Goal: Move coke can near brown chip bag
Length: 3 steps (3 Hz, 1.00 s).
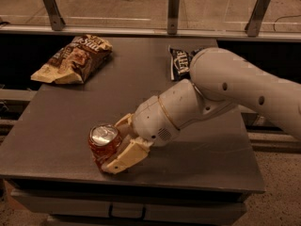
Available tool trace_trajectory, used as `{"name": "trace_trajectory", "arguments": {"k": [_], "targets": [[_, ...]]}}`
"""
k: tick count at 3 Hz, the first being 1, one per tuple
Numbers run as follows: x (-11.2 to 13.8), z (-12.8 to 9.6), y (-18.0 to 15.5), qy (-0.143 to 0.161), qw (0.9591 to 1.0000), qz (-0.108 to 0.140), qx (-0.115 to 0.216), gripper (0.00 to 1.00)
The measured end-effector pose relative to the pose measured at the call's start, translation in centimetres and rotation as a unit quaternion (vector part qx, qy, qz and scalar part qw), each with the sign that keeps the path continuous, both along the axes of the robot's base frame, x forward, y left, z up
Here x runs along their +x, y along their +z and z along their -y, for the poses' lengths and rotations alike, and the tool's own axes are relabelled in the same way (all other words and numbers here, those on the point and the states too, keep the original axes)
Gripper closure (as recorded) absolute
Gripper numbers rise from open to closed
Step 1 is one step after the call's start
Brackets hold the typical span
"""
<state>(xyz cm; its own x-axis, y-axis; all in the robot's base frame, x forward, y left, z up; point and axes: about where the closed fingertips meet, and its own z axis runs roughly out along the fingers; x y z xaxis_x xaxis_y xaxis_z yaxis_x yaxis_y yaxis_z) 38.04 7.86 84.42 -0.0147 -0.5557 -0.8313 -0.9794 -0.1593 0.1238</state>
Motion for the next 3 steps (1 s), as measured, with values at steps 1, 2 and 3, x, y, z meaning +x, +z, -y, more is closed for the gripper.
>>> {"name": "trace_trajectory", "arguments": {"k": [1,2,3], "targets": [[1.8,0.0,1.0,-0.02,0.9998,-0.001,0.0,0.87],[5.8,1.7,4.0,-0.054,0.998,0.033,0.005,1.0],[5.7,1.7,4.1,-0.055,0.9979,0.035,0.005,1.0]]}}
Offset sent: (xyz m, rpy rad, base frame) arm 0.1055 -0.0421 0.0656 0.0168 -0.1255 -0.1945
